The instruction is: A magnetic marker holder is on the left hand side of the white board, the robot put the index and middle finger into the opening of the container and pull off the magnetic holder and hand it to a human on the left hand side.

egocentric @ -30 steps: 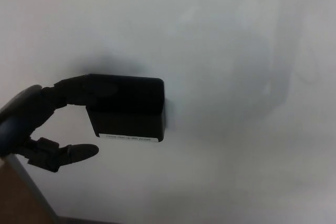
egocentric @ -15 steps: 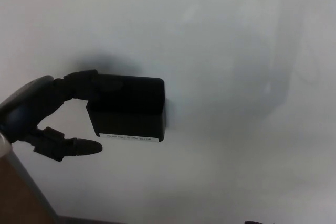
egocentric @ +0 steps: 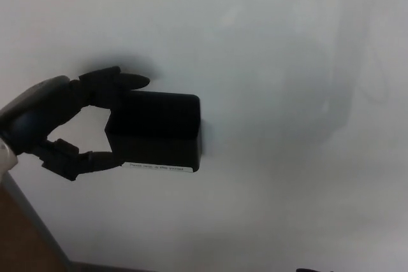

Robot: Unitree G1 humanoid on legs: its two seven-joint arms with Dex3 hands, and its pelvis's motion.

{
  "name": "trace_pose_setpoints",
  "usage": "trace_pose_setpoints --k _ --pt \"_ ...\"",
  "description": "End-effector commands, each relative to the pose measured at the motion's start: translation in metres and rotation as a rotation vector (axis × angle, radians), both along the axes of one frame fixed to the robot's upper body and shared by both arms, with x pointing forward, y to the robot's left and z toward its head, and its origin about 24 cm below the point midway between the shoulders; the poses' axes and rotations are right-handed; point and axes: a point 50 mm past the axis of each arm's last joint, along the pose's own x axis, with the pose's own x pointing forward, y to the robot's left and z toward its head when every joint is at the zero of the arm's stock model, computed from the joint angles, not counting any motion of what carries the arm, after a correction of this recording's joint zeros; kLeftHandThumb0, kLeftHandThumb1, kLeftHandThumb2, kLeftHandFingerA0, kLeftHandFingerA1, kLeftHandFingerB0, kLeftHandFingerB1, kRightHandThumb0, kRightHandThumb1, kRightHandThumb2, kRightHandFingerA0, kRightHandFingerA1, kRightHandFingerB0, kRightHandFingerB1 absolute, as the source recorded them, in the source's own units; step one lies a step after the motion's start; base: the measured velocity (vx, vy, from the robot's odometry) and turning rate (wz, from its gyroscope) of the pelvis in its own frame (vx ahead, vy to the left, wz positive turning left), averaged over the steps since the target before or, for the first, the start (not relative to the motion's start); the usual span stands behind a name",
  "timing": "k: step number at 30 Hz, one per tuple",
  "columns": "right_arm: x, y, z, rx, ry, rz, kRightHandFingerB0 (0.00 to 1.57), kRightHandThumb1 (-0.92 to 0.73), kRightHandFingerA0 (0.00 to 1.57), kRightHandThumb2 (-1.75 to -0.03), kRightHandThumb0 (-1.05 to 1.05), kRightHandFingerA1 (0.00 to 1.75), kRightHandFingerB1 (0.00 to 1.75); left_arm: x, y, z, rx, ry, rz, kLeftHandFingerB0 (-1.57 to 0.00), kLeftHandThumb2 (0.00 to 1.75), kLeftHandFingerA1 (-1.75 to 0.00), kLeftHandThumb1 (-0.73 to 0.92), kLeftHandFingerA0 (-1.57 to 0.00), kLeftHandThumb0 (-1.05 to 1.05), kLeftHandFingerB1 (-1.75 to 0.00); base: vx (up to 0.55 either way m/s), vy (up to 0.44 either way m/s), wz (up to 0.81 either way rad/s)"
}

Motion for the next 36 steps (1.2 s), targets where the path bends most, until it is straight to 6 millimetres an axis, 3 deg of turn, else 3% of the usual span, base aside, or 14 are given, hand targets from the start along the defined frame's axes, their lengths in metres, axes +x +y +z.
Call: trace_pose_setpoints --k 1,7,8,21,22,27,28,31,32,36 --pt "0.000 -0.003 0.002 0.001 -0.017 -0.013 0.66 -0.73 0.75 -0.62 -0.55 0.48 0.45 0.007 0.003 -0.003 0.061 0.029 0.014 -0.31 0.62 -0.39 0.46 -0.40 -0.74 -0.33 0.00 0.000 0.00" --pt "0.001 -0.003 0.002 0.013 -0.015 -0.019 0.67 -0.72 0.75 -0.62 -0.56 0.48 0.45 0.011 0.000 -0.008 0.061 0.054 0.013 -0.34 0.56 -0.36 0.50 -0.41 -0.66 -0.31 0.00 0.000 0.00" --pt "0.001 -0.003 0.002 0.011 -0.016 -0.016 0.67 -0.72 0.76 -0.62 -0.55 0.47 0.44 0.012 0.000 -0.008 0.063 0.056 0.013 -0.29 0.76 -0.45 0.43 -0.36 -0.71 -0.41 0.00 0.000 0.00" --pt "0.006 -0.004 0.005 -0.010 -0.033 0.001 0.66 -0.72 0.75 -0.62 -0.55 0.48 0.45 0.015 -0.004 -0.025 0.184 0.126 -0.018 -0.27 0.79 -0.44 0.46 -0.35 -0.77 -0.40 0.00 0.000 0.00" --pt "0.006 -0.004 0.005 -0.012 -0.033 0.003 0.66 -0.73 0.75 -0.62 -0.55 0.48 0.44 0.015 -0.005 -0.026 0.193 0.134 -0.019 -0.29 0.64 -0.37 0.47 -0.38 -0.78 -0.33 0.00 0.000 0.00" --pt "0.009 -0.004 0.006 -0.014 -0.040 0.004 0.66 -0.72 0.75 -0.62 -0.54 0.48 0.45 0.016 -0.012 -0.030 0.245 0.164 -0.028 -0.32 0.57 -0.35 0.52 -0.41 -0.71 -0.31 0.00 0.000 0.00" --pt "0.010 -0.005 0.006 -0.014 -0.041 0.004 0.66 -0.72 0.76 -0.62 -0.55 0.48 0.45 0.017 -0.013 -0.030 0.248 0.169 -0.032 -0.29 0.63 -0.38 0.45 -0.39 -0.76 -0.33 0.00 0.000 0.00" --pt "0.010 -0.005 0.006 -0.015 -0.042 0.004 0.66 -0.72 0.76 -0.62 -0.55 0.48 0.45 0.018 -0.016 -0.031 0.251 0.175 -0.036 -0.29 0.63 -0.38 0.45 -0.39 -0.76 -0.33 0.00 0.000 0.00" --pt "0.010 -0.006 0.007 -0.013 -0.047 0.002 0.67 -0.72 0.76 -0.62 -0.53 0.48 0.45 0.019 -0.019 -0.030 0.259 0.179 -0.039 -0.16 0.83 -0.50 0.38 -0.37 -0.62 -0.39 0.00 0.000 0.00" --pt "0.011 -0.006 0.007 -0.011 -0.053 -0.001 0.67 -0.72 0.76 -0.62 -0.53 0.48 0.45 0.021 -0.024 -0.030 0.272 0.186 -0.042 -0.16 0.83 -0.50 0.38 -0.37 -0.62 -0.39 0.00 0.000 0.00"
